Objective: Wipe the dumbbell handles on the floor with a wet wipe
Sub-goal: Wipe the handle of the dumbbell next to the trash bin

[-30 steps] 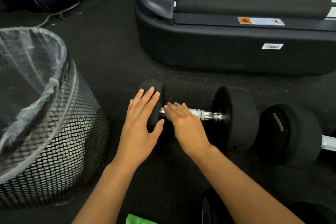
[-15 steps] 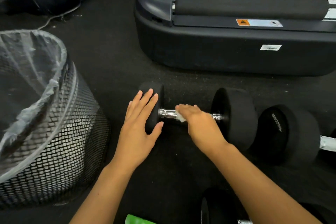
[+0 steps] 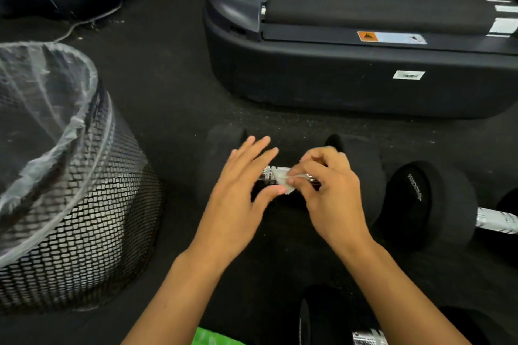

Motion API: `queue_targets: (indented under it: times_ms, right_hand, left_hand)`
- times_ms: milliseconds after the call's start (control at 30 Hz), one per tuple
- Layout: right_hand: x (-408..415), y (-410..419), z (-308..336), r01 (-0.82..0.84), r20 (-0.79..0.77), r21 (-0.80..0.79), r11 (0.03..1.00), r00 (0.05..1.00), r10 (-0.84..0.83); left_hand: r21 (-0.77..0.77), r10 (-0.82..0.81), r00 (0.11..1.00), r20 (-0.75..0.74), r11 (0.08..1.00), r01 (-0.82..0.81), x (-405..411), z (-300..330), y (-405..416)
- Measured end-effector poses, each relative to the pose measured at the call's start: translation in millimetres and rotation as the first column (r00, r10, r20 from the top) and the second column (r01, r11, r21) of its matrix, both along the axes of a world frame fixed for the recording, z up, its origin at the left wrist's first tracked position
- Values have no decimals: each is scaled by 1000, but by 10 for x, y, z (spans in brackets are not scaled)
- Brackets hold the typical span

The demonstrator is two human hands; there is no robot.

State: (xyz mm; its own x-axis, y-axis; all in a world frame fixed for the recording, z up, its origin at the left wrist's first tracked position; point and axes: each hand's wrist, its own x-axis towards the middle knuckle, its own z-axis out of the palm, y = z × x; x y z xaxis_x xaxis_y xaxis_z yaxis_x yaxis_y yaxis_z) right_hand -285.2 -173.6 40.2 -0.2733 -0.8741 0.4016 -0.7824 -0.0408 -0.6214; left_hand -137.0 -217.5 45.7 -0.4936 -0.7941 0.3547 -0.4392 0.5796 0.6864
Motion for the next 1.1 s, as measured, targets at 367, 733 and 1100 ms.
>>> queue_targets:
  times_ms: [367, 733, 1100]
  right_hand:
    - [-280, 110, 215, 85, -106, -76, 994, 990, -92]
    - [-499, 19, -192, 246, -366, 30, 969, 905, -218]
    - [-494, 46, -214, 283, -483, 53, 958, 847, -223]
  left_hand:
    - [-71, 107, 986, 130, 993, -98, -468, -309, -104]
    - [-265, -58, 963, 262, 955, 130, -547, -700, -323]
    - [-381, 46, 993, 112, 925, 1, -463, -831, -295]
